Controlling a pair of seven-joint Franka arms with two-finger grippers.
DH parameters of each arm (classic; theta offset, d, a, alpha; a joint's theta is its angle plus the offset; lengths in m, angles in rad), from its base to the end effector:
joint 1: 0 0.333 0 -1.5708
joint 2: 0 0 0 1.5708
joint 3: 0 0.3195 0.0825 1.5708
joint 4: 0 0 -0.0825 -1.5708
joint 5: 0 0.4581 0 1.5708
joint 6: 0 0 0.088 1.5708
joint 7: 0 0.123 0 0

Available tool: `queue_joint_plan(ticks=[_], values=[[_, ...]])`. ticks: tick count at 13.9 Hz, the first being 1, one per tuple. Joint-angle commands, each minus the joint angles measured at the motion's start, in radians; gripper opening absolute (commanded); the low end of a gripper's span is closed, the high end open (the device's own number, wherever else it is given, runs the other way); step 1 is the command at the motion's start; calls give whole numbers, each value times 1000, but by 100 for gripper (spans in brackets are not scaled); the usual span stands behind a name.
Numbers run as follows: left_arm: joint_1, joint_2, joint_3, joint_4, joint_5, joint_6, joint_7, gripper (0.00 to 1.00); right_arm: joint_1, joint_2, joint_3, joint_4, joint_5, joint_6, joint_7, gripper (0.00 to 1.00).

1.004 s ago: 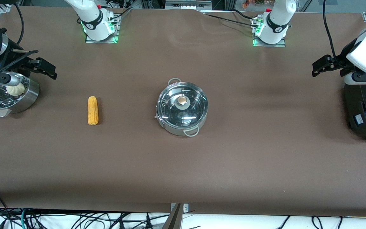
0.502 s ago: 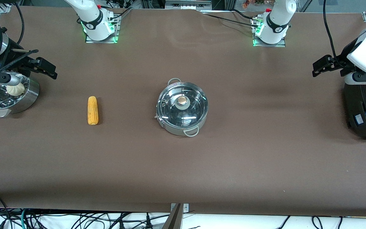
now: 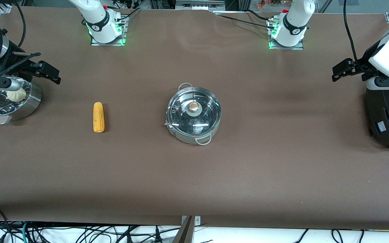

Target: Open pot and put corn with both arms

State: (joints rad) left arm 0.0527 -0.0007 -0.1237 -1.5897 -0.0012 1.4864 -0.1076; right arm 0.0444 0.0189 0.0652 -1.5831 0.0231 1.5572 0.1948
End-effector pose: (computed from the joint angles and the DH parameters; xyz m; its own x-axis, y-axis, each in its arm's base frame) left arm 0.6152 -0.0439 0.5953 0.9941 0.0369 -0.1020 0.0360 -0.9993 -0.0099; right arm 0.6273 0.0716 0.5923 0.9952 -0.0848 -0.0486 -0.0856 -0.9962 -0.0152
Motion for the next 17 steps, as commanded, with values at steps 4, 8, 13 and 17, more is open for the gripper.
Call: queue_joint_plan(ticks=[4, 8, 13, 17], values=[[9, 18, -5, 36, 9, -26, 20, 100, 2, -10, -2, -1, 17, 0, 15, 100], [9, 18, -5, 36, 9, -26, 22, 100, 0, -11, -2, -3, 18, -13, 15, 100], [-13, 19, -19, 34, 1, -46, 16, 100, 0, -10, -4, -3, 18, -12, 14, 100], [-30, 33, -105, 36, 1, -49, 8, 100, -1, -10, -4, -3, 18, -13, 11, 100]])
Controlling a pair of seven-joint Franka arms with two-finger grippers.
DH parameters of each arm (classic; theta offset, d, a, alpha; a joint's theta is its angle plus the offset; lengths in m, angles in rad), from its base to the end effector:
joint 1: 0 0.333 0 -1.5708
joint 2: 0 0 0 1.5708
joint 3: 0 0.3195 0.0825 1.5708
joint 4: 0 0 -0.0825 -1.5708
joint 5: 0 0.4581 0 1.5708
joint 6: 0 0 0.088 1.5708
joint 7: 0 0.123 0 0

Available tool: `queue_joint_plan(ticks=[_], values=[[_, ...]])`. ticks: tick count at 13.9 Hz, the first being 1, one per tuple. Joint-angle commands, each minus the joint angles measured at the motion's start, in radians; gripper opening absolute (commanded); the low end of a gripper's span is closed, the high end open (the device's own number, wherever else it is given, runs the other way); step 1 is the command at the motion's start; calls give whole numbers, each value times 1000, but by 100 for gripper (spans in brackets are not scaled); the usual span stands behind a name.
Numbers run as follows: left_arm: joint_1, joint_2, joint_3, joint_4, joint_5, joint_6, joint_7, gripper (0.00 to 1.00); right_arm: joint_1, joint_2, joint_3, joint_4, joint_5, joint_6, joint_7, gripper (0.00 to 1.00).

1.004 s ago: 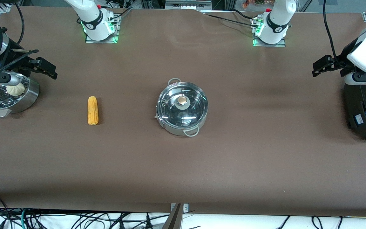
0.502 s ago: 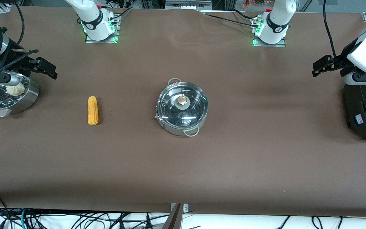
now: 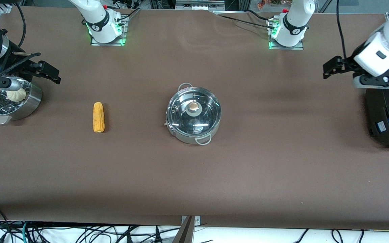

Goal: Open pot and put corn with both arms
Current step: 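Reach the left gripper over the pot to the lid knob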

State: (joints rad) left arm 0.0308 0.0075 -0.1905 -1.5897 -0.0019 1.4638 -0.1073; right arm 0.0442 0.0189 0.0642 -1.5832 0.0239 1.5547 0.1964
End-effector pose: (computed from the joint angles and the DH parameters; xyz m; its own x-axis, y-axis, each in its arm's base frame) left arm 0.6080 -0.0978 0.5887 0.9899 -0.0514 -0.1325 -0.0533 -0.9985 -0.0109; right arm 0.6271 0.0709 0.5920 0.9948 -0.0875 -0.0513 -0.0884 -0.9960 -0.0154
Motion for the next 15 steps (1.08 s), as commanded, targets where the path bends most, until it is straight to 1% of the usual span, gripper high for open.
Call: queue_joint_plan(ticks=[1, 3, 4, 5, 7, 8, 9, 11, 13, 15], values=[[-8, 32, -65, 37, 0, -26, -5, 100, 0, -10, -3, -3, 17, -10, 9, 100], [-15, 69, -136, 39, -29, -22, -113, 100, -1, -10, -3, -3, 17, -10, 6, 100], [-28, 100, -168, 59, -32, -11, -171, 100, -1, -10, -4, -4, 17, -10, 6, 100], [-35, 152, -185, 106, -41, -2, -199, 100, -3, -10, -4, -5, 16, -10, 3, 100], [-87, 257, -188, 196, -78, 1, -218, 100, -3, -10, -9, -5, 17, -10, 3, 100], [-100, 302, -188, 235, -79, 24, -242, 100, -1, -10, -9, -5, 16, -10, 3, 100], [-109, 327, -191, 249, -79, 55, -277, 100, -3, -10, -9, -5, 17, -10, 3, 100], [-173, 353, -188, 249, -70, 133, -371, 100, -1, -10, -9, -5, 17, -10, 1, 100], [-227, 367, -184, 246, -55, 170, -449, 100, -1, -11, -4, -6, 16, -12, 8, 100], [-267, 413, -190, 243, 29, 246, -460, 100, 3, -16, 9, -6, 16, -43, 15, 100]])
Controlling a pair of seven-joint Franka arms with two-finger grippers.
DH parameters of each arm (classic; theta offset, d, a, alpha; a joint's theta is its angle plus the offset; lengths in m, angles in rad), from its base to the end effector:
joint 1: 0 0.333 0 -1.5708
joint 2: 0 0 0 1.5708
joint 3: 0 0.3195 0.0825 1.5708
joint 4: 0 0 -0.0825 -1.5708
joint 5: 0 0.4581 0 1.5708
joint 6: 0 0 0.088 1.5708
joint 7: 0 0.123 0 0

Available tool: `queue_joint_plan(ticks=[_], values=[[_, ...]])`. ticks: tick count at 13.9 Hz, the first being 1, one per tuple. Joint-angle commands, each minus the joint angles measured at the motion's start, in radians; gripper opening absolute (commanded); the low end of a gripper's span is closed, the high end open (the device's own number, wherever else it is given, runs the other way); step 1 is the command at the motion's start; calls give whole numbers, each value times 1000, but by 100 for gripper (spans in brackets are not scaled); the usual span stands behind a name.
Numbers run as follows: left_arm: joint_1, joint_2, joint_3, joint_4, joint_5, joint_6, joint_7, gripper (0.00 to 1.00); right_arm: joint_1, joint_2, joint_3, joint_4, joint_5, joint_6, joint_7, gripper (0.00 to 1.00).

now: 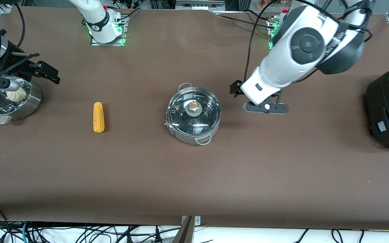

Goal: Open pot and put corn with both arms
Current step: 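Reach the left gripper over the pot to the lid knob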

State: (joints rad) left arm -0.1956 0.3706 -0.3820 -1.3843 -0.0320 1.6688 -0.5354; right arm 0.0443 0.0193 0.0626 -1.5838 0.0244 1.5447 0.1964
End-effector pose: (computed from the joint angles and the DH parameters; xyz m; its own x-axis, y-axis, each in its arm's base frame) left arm 0.6312 -0.3703 0.4852 0.9901 -0.0261 -0.1376 -0.0107 -0.9937 0.1116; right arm 0.6260 0.0699 0.5906 0.9941 -0.0888 -0.0622 -0.0898 -0.9959 -0.0137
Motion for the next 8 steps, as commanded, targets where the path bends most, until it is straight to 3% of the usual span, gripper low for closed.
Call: queue_joint_plan(ticks=[1, 4, 8], values=[[-76, 80, 8, 41, 76, 60, -58, 100, 6, -16, 23, -4, 16, -41, 15, 100], [-166, 151, 9, 41, 171, 147, -229, 100, 3, -15, 25, -2, 16, -38, 15, 100], [-196, 223, 8, 41, 173, 304, -268, 100, 3, -12, 19, -2, 16, -40, 14, 100]])
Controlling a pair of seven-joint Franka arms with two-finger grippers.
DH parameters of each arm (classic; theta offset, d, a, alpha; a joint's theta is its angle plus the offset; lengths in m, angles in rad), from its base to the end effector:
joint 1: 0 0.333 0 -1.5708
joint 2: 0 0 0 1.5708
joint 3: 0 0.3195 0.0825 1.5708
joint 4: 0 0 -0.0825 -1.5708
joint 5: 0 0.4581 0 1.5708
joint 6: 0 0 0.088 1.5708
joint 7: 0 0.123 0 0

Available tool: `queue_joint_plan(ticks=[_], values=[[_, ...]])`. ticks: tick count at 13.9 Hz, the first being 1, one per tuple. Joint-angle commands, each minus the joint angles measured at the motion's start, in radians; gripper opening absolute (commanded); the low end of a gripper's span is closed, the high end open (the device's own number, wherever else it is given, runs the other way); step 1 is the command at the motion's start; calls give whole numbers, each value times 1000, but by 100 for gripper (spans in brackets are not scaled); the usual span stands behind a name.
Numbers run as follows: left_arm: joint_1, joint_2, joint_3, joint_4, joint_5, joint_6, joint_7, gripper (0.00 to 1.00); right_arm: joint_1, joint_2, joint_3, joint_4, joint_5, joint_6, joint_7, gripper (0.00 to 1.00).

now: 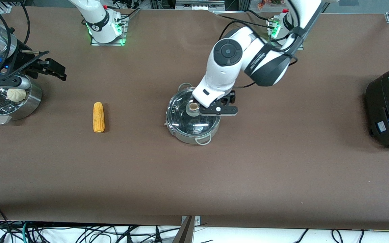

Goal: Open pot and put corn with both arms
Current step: 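Reach the left gripper over the pot to the lid knob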

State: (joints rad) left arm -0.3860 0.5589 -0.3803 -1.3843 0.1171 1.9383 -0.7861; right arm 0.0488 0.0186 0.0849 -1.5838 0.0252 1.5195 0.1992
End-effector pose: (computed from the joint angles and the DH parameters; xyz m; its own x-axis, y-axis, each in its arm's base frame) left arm 0.6036 -0.4987 0.3704 0.9987 0.0340 -0.0384 0.0372 -0.9957 0.0854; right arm 0.6204 0.0863 0.5891 0.9942 -0.0645 -0.0864 -0.0656 -0.9978 -0.0099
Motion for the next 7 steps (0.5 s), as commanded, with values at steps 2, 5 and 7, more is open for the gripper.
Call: queue_joint_plan(ticks=[2, 5, 7], values=[[-40, 71, 9, 40, 27, 92, -19, 100, -1, -11, -2, -2, 15, -16, 11, 100], [-65, 110, 12, 40, 30, 136, -24, 100, -1, -11, -2, -2, 16, -18, 13, 100], [-86, 110, 14, 40, 33, 136, -24, 100, -1, -11, -2, -2, 16, -18, 11, 100]])
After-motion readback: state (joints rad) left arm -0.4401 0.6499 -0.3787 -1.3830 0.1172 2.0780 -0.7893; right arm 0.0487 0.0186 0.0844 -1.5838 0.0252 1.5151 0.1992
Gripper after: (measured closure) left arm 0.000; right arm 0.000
